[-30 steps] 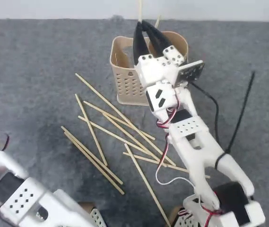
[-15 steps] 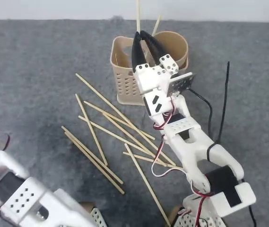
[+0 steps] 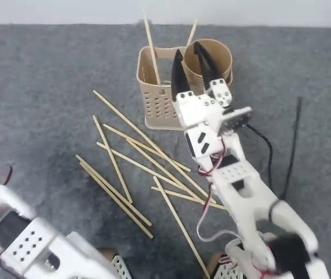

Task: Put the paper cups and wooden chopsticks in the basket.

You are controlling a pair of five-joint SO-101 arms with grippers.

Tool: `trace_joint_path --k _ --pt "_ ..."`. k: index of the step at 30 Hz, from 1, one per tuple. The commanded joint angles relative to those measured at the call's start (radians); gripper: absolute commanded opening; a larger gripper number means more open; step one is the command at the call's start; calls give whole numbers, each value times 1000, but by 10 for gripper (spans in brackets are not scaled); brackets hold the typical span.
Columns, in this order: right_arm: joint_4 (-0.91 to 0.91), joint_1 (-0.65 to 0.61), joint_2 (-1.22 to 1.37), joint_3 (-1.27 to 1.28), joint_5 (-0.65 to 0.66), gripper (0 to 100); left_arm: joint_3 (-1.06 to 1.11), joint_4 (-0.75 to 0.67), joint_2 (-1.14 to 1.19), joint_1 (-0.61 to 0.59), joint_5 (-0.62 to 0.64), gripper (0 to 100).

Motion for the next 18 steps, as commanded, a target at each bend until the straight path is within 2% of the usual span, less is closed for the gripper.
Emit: trace_joint_path --k 1,5,9,16,18 --pt "309 35 -269 2 -51 147 -24 5 -12 14 0 13" --pt "802 96 -547 -31 -229 147 -114 140 -11 60 0 13" --pt "1196 104 -779 -34 -218 147 -228 247 -11 153 0 13" --pt "1848 173 -1093 -23 -216 147 -358 238 -9 442 0 13" --pt "1974 202 -1133 25 -181 147 -426 244 -8 532 0 13"
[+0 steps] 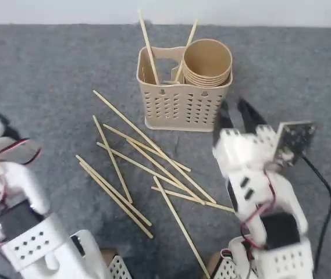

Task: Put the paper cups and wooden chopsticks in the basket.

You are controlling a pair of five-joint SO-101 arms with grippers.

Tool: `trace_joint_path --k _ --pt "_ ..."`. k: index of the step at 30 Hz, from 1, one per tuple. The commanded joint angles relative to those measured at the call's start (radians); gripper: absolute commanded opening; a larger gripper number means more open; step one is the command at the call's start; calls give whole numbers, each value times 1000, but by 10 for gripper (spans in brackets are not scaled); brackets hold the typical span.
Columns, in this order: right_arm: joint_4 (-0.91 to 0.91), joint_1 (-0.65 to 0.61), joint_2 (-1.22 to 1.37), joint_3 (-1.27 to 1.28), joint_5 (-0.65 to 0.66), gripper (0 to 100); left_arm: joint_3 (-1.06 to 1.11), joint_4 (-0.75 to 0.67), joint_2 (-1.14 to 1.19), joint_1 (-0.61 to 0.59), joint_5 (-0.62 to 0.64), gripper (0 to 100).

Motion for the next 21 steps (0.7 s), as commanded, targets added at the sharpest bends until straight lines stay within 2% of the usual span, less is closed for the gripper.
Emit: trace_joint_path --k 1,4,6,9,11,13,21 --pt "260 56 -79 55 61 147 -143 2 -8 167 -2 13" --pt "283 107 -108 229 129 147 -229 -3 -8 319 -21 13" --pt "282 142 -117 350 157 147 -282 -21 9 416 -81 13" --pt "199 200 -134 519 190 147 -341 -124 100 531 -157 13" --pt "107 219 -150 647 218 147 -381 -212 193 572 -178 13" --pt "102 234 -156 634 219 147 -441 -269 293 594 -183 13" --pt "137 213 -173 647 221 147 -740 -270 629 715 -178 13"
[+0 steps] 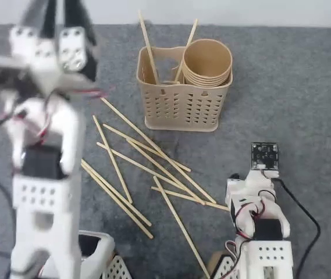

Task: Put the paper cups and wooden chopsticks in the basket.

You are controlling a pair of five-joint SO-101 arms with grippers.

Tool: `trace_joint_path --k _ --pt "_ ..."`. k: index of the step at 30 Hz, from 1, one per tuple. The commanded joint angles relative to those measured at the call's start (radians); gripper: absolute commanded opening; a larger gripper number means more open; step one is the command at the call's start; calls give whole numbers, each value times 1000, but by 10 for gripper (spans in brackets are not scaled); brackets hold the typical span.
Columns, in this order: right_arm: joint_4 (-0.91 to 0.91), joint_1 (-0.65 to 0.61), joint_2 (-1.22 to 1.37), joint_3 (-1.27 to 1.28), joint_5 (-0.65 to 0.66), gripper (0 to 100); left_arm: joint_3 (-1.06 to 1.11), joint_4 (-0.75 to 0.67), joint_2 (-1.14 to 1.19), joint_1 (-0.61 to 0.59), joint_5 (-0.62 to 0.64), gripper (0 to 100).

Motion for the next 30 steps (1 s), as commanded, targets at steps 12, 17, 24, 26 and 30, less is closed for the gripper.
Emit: trace_joint_path --k 12,17,24,26,30 --pt "2 -7 -24 20 23 147 -116 -31 284 189 -6 13" --pt "-1 -7 -24 20 23 147 -76 -32 328 186 -8 13" --pt "1 -5 -24 20 23 147 -45 46 313 155 -6 72" --pt "1 -5 -24 20 23 147 -44 127 285 155 -6 127" --pt "2 -5 -24 20 23 147 -44 245 199 155 -6 178"
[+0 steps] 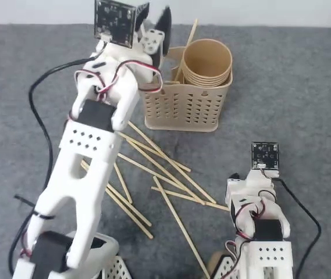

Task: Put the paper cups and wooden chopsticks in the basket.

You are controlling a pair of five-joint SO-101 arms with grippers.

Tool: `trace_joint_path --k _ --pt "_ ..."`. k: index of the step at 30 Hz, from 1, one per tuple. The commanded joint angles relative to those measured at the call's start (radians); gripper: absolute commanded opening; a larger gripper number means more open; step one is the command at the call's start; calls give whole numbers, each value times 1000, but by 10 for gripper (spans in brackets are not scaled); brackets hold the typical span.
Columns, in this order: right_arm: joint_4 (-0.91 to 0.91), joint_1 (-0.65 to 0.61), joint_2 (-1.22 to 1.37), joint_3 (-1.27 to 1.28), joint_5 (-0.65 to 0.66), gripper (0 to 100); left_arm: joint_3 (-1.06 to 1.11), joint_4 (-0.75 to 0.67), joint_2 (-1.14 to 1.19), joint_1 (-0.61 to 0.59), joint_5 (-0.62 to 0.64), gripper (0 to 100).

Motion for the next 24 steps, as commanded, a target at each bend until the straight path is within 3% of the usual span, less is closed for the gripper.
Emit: trace_joint_path --k 1,6,13,16,20,24 --pt "2 -1 -15 20 23 147 -5 75 -124 -6 -5 176" --pt "5 1 -15 20 23 147 -7 176 -247 -89 -5 173" --pt "5 1 -13 20 23 147 -4 502 -348 -331 -3 173" --pt "5 1 -10 20 23 147 27 620 -315 -430 83 173" --pt "5 1 -7 20 23 147 154 614 -226 -522 302 173" --pt "5 -1 -5 20 23 147 246 473 -84 -532 425 173"
